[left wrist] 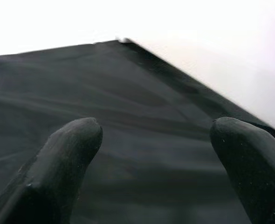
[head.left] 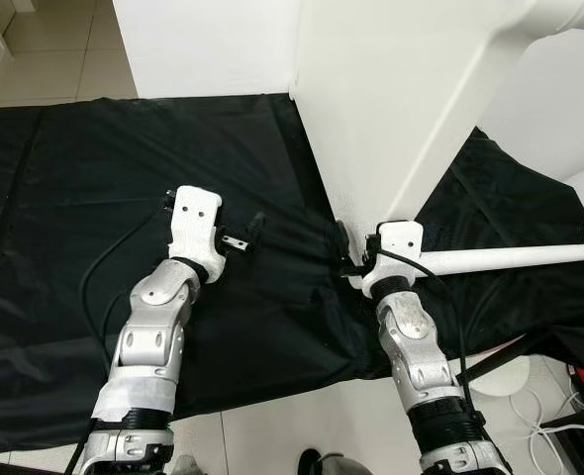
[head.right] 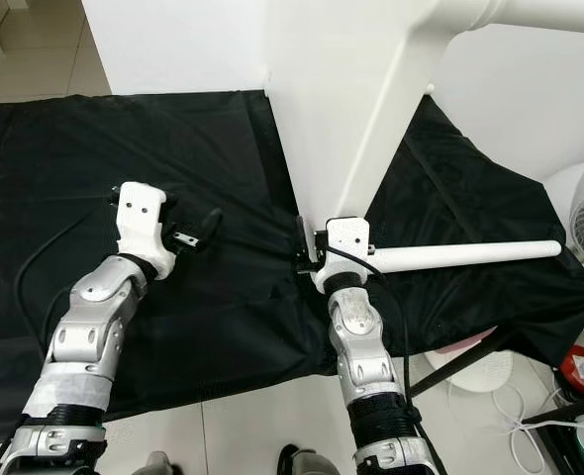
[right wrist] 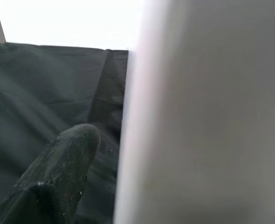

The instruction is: Building children table

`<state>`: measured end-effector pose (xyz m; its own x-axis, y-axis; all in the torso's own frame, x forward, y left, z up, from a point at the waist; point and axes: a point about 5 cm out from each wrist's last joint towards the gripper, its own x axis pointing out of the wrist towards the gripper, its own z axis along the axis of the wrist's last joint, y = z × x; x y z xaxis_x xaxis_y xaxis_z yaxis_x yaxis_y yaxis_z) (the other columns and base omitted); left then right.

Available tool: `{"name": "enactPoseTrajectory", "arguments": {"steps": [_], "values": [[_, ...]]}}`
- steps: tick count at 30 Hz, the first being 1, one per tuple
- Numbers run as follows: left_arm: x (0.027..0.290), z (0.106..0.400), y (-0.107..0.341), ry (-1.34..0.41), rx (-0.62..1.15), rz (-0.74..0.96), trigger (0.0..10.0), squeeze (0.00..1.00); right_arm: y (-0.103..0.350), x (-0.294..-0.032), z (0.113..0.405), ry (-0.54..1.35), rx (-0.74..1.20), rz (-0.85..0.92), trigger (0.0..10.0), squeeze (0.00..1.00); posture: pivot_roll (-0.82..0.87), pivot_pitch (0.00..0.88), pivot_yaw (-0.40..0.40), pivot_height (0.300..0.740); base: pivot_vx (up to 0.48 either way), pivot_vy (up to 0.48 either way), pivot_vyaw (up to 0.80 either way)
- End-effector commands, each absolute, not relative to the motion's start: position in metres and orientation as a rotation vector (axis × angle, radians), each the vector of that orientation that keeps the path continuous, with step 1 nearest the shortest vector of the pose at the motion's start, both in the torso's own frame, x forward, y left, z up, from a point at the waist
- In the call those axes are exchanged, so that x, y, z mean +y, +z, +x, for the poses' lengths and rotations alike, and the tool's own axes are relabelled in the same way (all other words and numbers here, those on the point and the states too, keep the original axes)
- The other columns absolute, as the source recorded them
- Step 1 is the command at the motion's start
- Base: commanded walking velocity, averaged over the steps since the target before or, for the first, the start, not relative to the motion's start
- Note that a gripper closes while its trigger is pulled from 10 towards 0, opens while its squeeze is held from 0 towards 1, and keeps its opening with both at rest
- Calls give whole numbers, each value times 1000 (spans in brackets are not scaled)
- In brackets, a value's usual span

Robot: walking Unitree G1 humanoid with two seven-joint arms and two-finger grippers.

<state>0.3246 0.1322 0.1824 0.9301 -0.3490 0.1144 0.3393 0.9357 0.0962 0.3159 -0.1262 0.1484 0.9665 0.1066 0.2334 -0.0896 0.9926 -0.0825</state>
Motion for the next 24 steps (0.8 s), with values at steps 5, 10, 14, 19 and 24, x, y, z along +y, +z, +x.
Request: {"name": "enactPoseTrajectory", "arguments": {"steps": [5, 10, 14, 19, 24], "values": [[135, 331, 186, -177, -131, 65, 10000, 0, 147, -133, 310, 102, -231, -137, 10000, 0, 29, 151, -11, 740, 0, 0, 0], [131, 330, 186, -185, -127, 76, 10000, 0, 146, -133, 309, 103, -222, -119, 10000, 0, 35, 158, -10, 740, 0, 0, 0], [133, 328, 186, -186, -121, 80, 10000, 0, 149, -132, 308, 101, -226, -103, 10000, 0, 40, 158, -8, 740, 0, 0, 0], [135, 331, 187, -187, -123, 89, 10000, 0, 150, -132, 311, 81, -223, -85, 10000, 0, 34, 145, -7, 740, 0, 0, 0], [131, 331, 188, -203, -131, 80, 10000, 0, 154, -134, 312, 73, -233, -87, 10000, 0, 32, 136, -16, 740, 0, 0, 0]]}}
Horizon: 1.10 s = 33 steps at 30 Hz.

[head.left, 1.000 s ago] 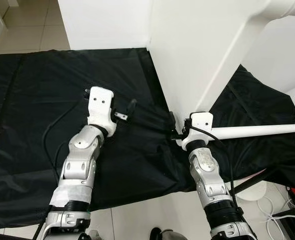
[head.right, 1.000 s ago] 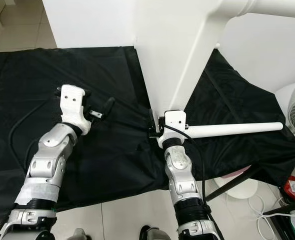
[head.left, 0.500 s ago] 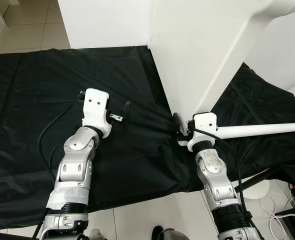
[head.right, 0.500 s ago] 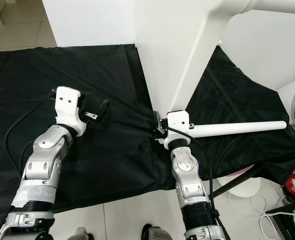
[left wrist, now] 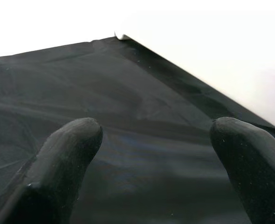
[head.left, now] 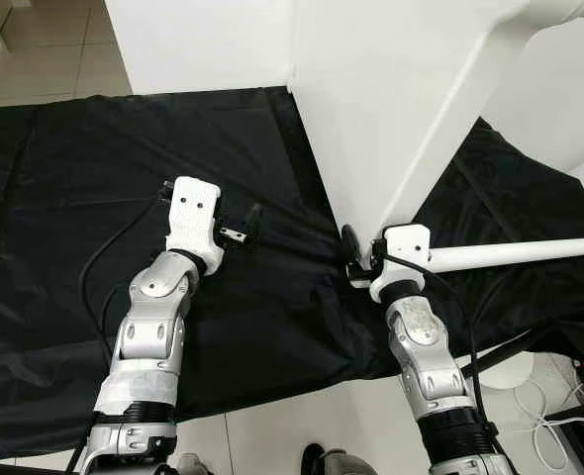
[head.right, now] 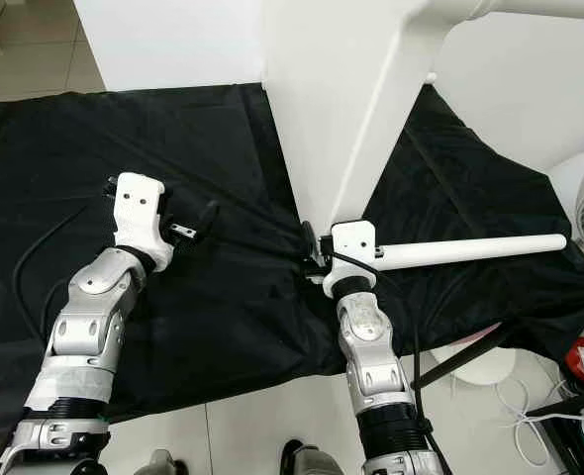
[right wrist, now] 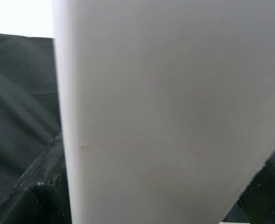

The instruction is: Building children table

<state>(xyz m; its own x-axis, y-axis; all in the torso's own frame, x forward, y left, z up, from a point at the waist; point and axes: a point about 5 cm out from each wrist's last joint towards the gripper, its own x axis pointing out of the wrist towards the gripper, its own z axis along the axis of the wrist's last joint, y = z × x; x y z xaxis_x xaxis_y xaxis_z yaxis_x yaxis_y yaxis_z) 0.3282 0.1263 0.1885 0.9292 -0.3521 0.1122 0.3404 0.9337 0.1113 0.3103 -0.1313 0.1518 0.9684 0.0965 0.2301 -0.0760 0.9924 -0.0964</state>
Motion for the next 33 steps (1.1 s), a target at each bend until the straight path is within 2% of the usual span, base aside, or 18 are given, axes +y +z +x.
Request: {"name": "enactPoseTrajectory", "arguments": {"steps": [1, 3, 4, 7, 8, 9, 20, 33], "values": [[130, 331, 189, -203, -132, 81, 10000, 0, 154, -134, 312, 72, -235, -87, 10000, 0, 32, 136, -16, 740, 0, 0, 0], [129, 332, 190, -199, -138, 78, 10000, 0, 157, -133, 314, 93, -244, -89, 10000, 0, 34, 129, -26, 740, 0, 0, 0], [131, 332, 190, -191, -141, 78, 10000, 0, 159, -132, 316, 110, -250, -90, 5255, 0, 37, 124, -33, 740, 0, 0, 0], [132, 332, 190, -185, -144, 79, 10000, 0, 160, -132, 317, 122, -253, -90, 5255, 0, 39, 122, -35, 740, 0, 0, 0], [133, 333, 190, -175, -147, 84, 10000, 0, 161, -131, 318, 134, -255, -87, 471, 0, 43, 117, -38, 740, 0, 0, 0], [135, 333, 191, -166, -151, 85, 10000, 0, 162, -130, 319, 150, -259, -85, 0, 0, 49, 113, -42, 740, 0, 0, 0], [140, 335, 197, -142, -174, 99, 10000, 0, 168, -121, 329, 190, -271, -82, 0, 0, 57, 116, -37, 740, 0, 0, 0], [169, 339, 201, -74, -180, 123, 10000, 0, 164, -79, 300, 354, -312, -4, 0, 0, 40, 133, -14, 740, 0, 0, 0]]}}
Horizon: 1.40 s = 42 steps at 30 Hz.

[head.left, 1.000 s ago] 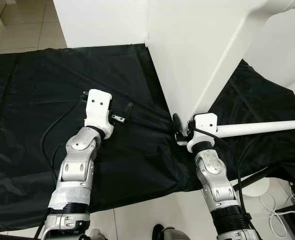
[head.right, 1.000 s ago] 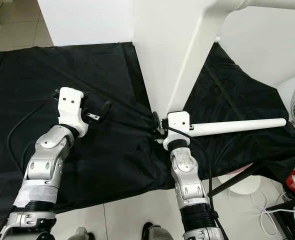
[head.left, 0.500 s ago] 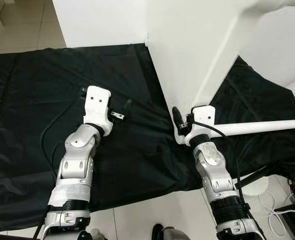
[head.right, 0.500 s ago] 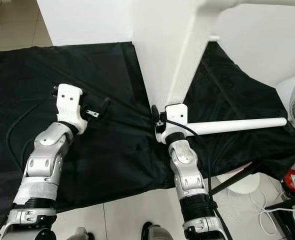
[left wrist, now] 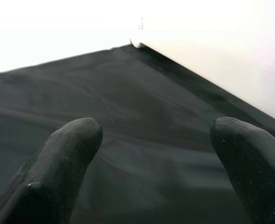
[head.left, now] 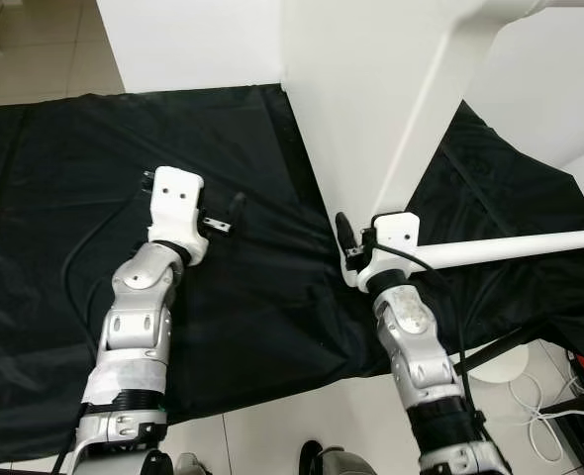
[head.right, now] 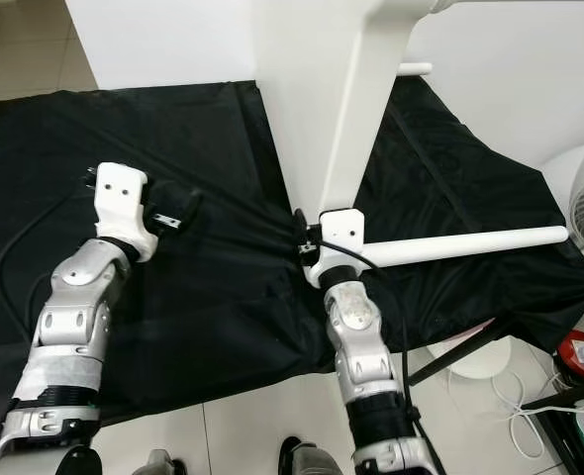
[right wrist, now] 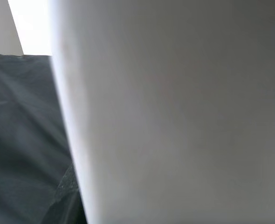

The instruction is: Building children table

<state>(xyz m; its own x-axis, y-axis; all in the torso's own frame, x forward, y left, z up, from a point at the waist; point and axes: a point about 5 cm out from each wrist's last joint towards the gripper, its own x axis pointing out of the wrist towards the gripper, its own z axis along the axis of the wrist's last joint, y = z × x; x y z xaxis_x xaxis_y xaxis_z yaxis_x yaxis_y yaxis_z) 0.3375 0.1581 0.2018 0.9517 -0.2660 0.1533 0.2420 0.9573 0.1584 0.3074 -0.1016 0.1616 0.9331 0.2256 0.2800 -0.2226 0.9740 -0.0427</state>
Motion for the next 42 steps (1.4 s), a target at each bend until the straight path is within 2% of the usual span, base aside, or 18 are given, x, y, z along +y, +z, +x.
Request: {"name": "enactPoseTrajectory", "arguments": {"steps": [1, 11, 16, 30, 31, 34, 35, 39, 42], "values": [[172, 339, 201, -69, -178, 122, 10000, 0, 165, -74, 296, 385, -322, 2, 0, 0, 40, 136, -12, 740, 0, 0, 0], [202, 340, 205, -17, -172, 149, 10000, 0, 173, -47, 273, 557, -376, 59, 0, 0, 41, 144, -3, 740, 0, 0, 0], [228, 339, 210, 47, -170, 201, 10000, 0, 179, -29, 267, 614, -398, 108, 0, 0, 46, 142, 5, 740, 0, 0, 0], [234, 336, 209, 34, -154, 236, 10000, 0, 190, -10, 277, 576, -400, 120, 0, 0, 58, 154, 25, 740, 0, 0, 0], [230, 336, 208, 19, -153, 233, 10000, 0, 189, -5, 280, 580, -395, 84, 10000, 0, 61, 157, 25, 740, 0, 0, 0], [230, 336, 208, 19, -153, 233, 10000, 0, 189, -5, 280, 580, -395, 84, 10000, 0, 61, 157, 25, 740, 0, 0, 0], [227, 334, 208, 8, -154, 232, 10000, 0, 191, -7, 281, 581, -405, 84, 10000, 1000, 68, 159, 19, 740, 0, 0, 0], [223, 331, 205, -22, -153, 213, 10000, 0, 192, -16, 280, 565, -425, 88, 10000, 1000, 70, 159, 12, 740, 0, 0, 0], [207, 324, 200, -144, -160, 192, 10000, 0, 187, -35, 276, 506, -432, 91, 10000, 1000, 72, 155, 1, 740, 0, 0, 0]]}}
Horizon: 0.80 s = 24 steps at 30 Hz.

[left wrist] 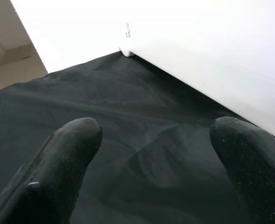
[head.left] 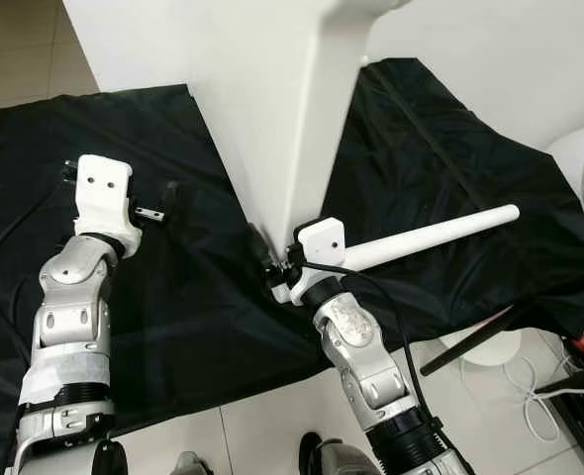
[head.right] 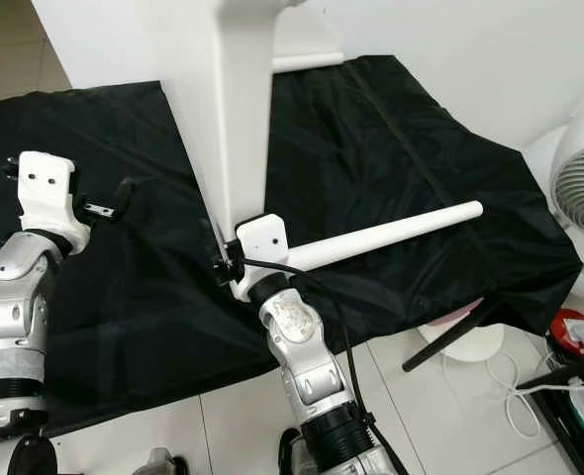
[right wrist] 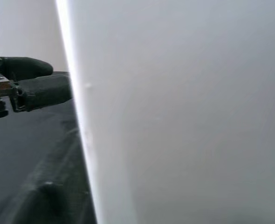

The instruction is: Building children table

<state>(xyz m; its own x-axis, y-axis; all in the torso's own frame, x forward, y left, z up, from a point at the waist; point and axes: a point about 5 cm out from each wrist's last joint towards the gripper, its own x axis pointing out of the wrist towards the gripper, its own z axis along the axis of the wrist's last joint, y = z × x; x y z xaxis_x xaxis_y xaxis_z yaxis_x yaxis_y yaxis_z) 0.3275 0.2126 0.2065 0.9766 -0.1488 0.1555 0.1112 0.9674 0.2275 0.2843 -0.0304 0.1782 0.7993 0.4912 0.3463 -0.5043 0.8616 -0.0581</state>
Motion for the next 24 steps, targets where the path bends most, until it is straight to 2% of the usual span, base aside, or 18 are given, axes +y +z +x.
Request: {"name": "enactPoseTrajectory", "arguments": {"steps": [1, 5, 6, 11, 17, 21, 24], "values": [[203, 322, 198, -175, -155, 193, 10000, 0, 184, -38, 275, 491, -422, 95, 10000, 1000, 71, 153, 1, 740, 0, 0, 0], [193, 319, 194, -246, -150, 196, 10000, 0, 178, -42, 276, 475, -398, 89, 10000, 1000, 69, 149, 2, 740, 0, 0, 0], [187, 317, 193, -291, -151, 187, 10000, 0, 175, -42, 276, 477, -388, 89, 10000, 0, 67, 144, 1, 740, 0, 0, 0], [177, 313, 193, -375, -157, 155, 10000, 0, 170, -33, 279, 500, -371, 94, 10000, 0, 61, 142, 5, 740, 0, 0, 0], [169, 307, 193, -436, -157, 145, 10000, 0, 170, 2, 282, 633, -315, 219, 10000, 0, 68, 155, 19, 740, 0, 0, 0], [169, 307, 193, -436, -155, 146, 10000, 0, 170, 6, 280, 661, -320, 209, 10000, 0, 69, 163, 23, 740, 0, 0, 0], [168, 306, 193, -440, -152, 144, 10000, 0, 173, 19, 273, 757, -341, 186, 10000, 0, 73, 168, 22, 740, 0, 0, 0]]}}
